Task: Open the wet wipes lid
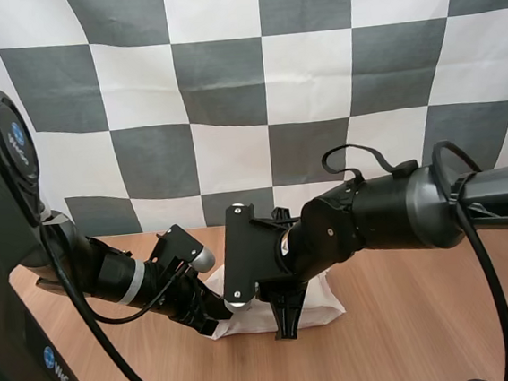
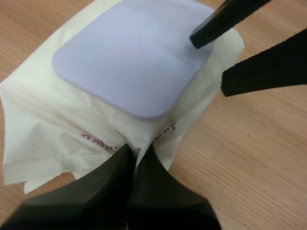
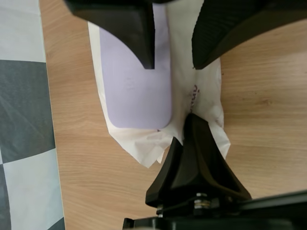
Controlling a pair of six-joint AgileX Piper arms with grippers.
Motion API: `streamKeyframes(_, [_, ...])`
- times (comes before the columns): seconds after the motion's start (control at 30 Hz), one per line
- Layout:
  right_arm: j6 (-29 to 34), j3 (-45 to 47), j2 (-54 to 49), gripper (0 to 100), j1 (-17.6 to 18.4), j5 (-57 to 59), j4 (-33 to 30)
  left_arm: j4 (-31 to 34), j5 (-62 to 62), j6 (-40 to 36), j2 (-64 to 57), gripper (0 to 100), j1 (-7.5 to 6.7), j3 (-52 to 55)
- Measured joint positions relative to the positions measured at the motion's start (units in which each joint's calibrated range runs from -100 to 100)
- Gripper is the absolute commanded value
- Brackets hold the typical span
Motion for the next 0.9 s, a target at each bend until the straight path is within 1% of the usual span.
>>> streamKeyframes(0.2, [0.0,0.0,2.6,45,0.0,-1.2,-0.9,0.1,0.0,0.0,0.0,0,0.0,0.0])
streamKeyframes(0.7, [0.0,0.0,2.7,43,0.0,-2.5,-2.1,0.7,0.0,0.0,0.0,0,0.0,0.0])
streamKeyframes(0.8, [0.1,0.0,2.7,43,-1.2,-2.6,-3.3,1.6,0.0,0.0,0.0,0,0.0,-0.1])
streamKeyframes(0.9, [0.1,0.0,2.7,43,-1.3,-2.6,-3.4,1.6,0.0,0.0,0.0,0,0.0,-0.1])
